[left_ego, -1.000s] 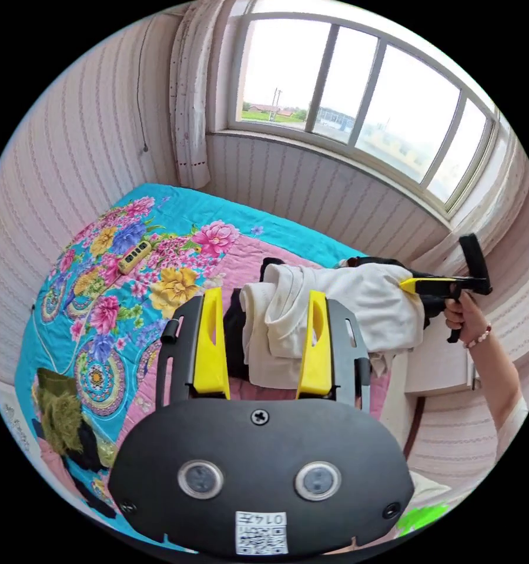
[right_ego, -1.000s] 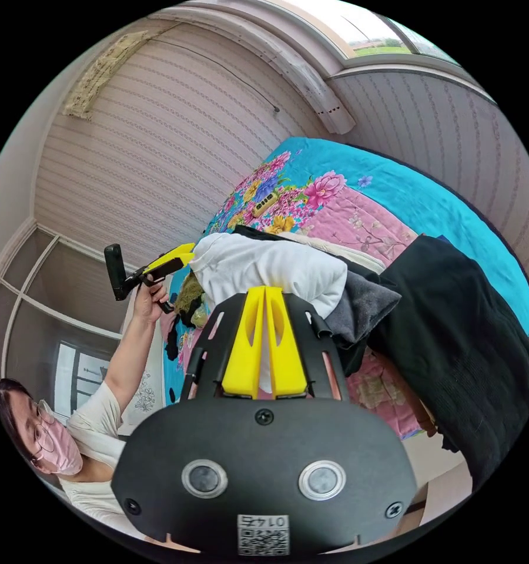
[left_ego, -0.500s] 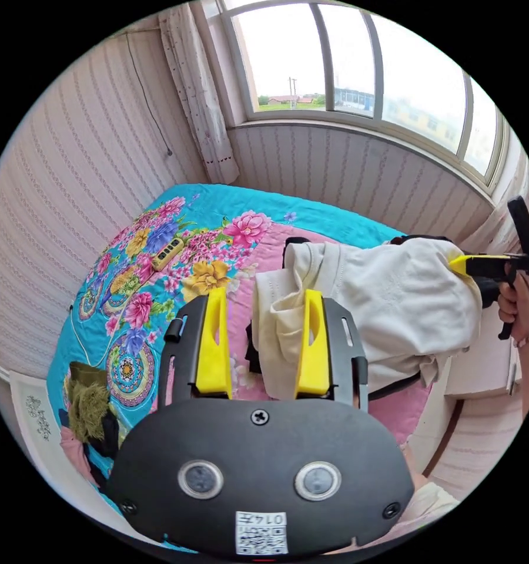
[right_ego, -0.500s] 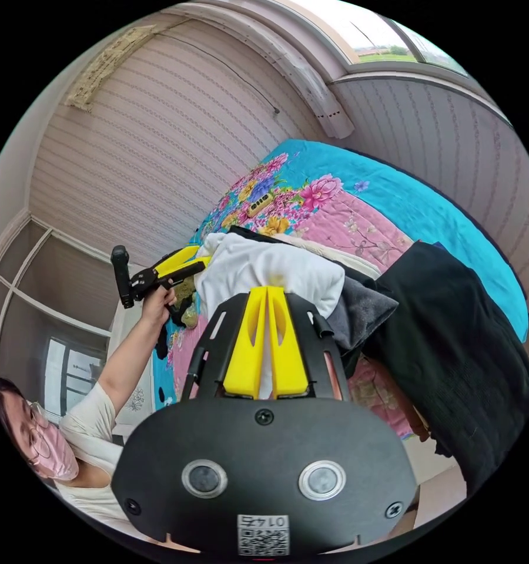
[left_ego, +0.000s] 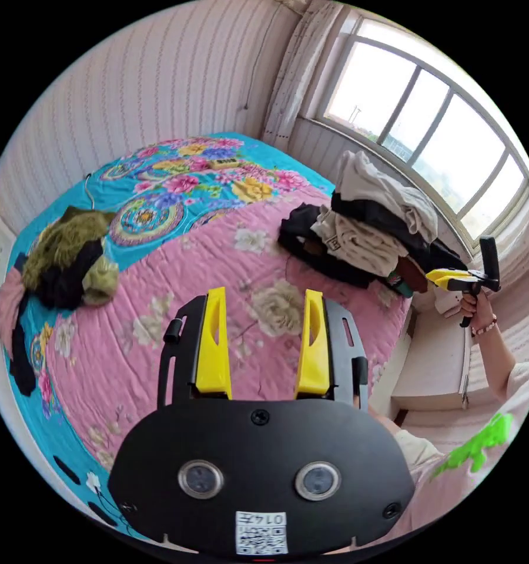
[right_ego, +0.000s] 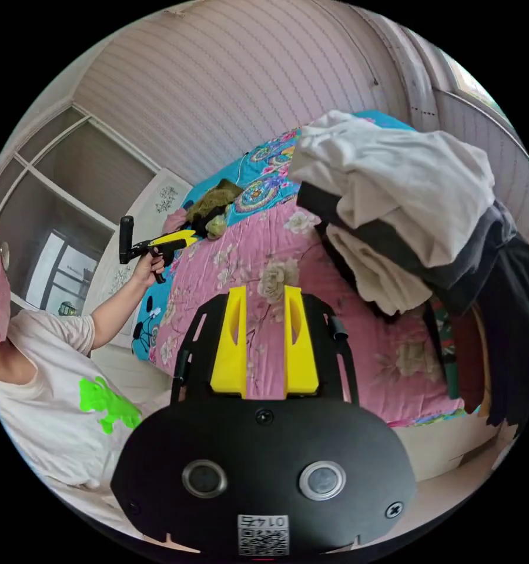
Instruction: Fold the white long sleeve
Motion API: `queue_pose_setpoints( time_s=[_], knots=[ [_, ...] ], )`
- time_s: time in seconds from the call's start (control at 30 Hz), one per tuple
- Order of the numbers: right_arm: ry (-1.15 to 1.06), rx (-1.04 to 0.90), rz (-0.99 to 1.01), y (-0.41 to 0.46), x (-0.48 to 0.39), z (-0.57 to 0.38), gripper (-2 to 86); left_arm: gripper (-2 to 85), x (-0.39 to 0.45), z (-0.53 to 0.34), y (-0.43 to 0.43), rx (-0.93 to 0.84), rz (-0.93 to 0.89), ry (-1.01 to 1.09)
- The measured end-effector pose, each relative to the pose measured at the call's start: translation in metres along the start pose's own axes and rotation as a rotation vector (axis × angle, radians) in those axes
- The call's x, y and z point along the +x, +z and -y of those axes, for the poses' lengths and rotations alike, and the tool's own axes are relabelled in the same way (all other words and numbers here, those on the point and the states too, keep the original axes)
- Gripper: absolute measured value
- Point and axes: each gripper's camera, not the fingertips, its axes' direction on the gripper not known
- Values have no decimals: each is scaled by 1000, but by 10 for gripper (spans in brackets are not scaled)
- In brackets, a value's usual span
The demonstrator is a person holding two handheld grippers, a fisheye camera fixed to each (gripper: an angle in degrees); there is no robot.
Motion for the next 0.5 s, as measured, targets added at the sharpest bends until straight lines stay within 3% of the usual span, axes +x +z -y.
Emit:
queue_pose_setpoints(
  time_s=[0.07, 0.23, 0.5],
  knots=[
    [7, -91, 27, 80, -14, -16, 115, 192, -54, -103, -20, -175, 52, -165],
    [-23, -311, 112, 275, -57, -25, 125, 197, -129, -259, -88, -256, 103, -454],
    [-148, -287, -206, 513, -92, 27, 172, 205, -223, -330, -153, -174, 307, -515]
  ],
)
